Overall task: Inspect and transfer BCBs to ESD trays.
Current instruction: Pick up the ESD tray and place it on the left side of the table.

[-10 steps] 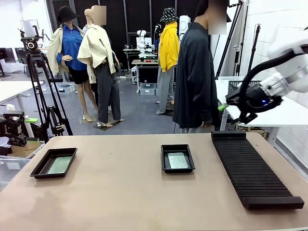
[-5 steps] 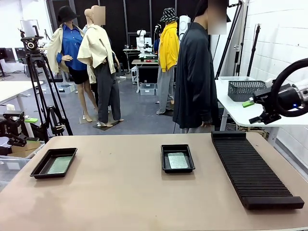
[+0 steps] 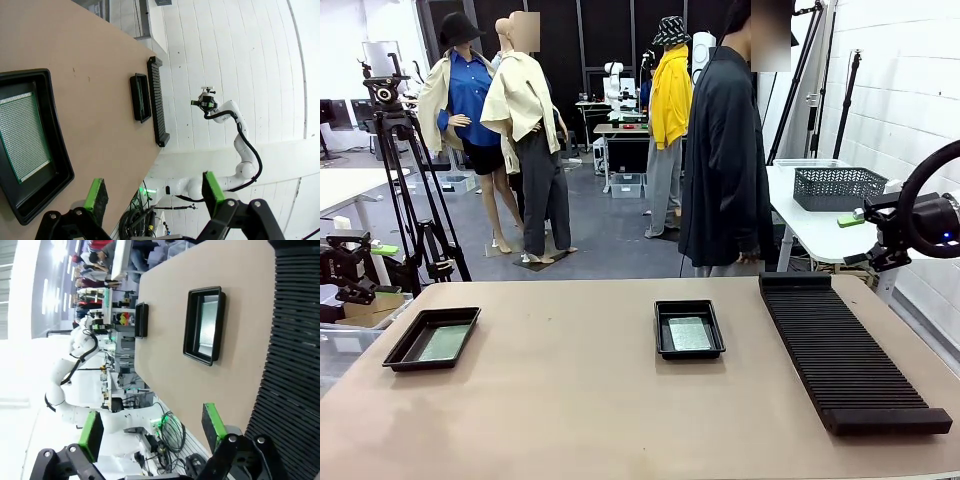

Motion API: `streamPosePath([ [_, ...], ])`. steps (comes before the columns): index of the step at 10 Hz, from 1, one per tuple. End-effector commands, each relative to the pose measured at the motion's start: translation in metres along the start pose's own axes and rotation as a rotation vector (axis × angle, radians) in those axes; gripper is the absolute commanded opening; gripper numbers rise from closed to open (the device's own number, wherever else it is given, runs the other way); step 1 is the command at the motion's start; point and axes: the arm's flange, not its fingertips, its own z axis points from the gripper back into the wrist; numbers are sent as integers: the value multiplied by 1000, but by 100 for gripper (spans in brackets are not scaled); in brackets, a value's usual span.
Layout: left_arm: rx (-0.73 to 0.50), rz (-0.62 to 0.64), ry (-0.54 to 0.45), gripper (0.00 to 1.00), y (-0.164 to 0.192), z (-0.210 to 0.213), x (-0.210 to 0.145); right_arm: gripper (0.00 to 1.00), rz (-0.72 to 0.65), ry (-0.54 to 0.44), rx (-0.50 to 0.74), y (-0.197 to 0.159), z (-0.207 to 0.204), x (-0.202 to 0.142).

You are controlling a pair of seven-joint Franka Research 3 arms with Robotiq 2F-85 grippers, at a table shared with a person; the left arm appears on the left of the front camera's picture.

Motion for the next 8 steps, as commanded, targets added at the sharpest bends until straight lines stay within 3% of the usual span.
streamPosePath([
  [1,0,-3,-17,100,-3,-1,-1,100,9,-8,59,-8,-2,-3],
  [3,-17,-21,7,100,-17,-16,5,100,-9,0,13,-4,1,-1],
  [8,84,-54,95,100,-92,-129,25,100,-9,0,13,-4,1,-1],
])
